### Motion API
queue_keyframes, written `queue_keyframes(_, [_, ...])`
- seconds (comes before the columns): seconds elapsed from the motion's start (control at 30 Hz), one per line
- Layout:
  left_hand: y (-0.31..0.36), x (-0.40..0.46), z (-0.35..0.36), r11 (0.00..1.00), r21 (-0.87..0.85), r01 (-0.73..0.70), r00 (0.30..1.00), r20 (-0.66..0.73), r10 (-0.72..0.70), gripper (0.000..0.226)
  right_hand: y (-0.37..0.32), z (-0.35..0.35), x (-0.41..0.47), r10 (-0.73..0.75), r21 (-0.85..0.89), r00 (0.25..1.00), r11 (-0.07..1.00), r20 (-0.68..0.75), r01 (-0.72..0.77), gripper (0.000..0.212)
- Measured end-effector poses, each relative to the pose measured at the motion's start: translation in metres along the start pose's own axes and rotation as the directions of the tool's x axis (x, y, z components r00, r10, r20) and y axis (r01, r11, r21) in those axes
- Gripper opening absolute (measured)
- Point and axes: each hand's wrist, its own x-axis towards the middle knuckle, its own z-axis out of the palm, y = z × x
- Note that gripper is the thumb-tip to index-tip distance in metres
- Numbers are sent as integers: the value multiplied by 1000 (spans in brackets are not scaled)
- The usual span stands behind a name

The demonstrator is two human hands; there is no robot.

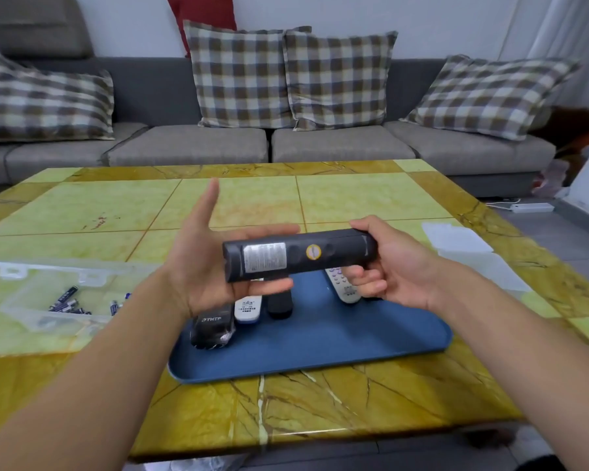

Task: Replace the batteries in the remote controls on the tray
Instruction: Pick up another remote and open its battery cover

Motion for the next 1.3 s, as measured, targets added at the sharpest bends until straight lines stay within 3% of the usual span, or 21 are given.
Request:
queue_keyframes(0.1, [-8,-3,14,980,190,65,997,22,-71,60,4,6,6,-92,-87,973,993,-213,75,32])
queue_keyframes(0.2, [-20,-1,26,898,439,45,988,110,-104,39,7,6,13,-308,-184,893,948,-328,259,36])
queue_keyframes(0.3, [-35,7,40,910,413,34,995,70,-70,19,12,12,17,-501,-392,834,833,-232,391,26])
queue_keyframes(0.4, [-45,16,52,959,284,-9,1000,27,2,21,14,17,17,-553,-538,823,736,-128,411,40])
queue_keyframes(0.6, [-47,28,58,929,350,-120,988,-51,147,22,10,11,19,-577,-477,796,760,-182,442,43])
queue_keyframes(1.0, [-42,36,54,920,384,-78,987,-100,125,19,8,11,32,-593,-463,759,771,-270,438,45])
queue_keyframes(1.17, [-44,36,52,933,361,-14,969,-225,101,17,10,8,35,-644,-557,727,704,-239,440,15])
queue_keyframes(1.23, [-43,37,48,937,349,15,953,-289,92,20,6,2,34,-596,-420,721,790,-353,447,5])
queue_keyframes(1.3, [-41,39,41,946,324,21,930,-352,100,26,3,-10,31,-412,-153,780,909,-472,388,7])
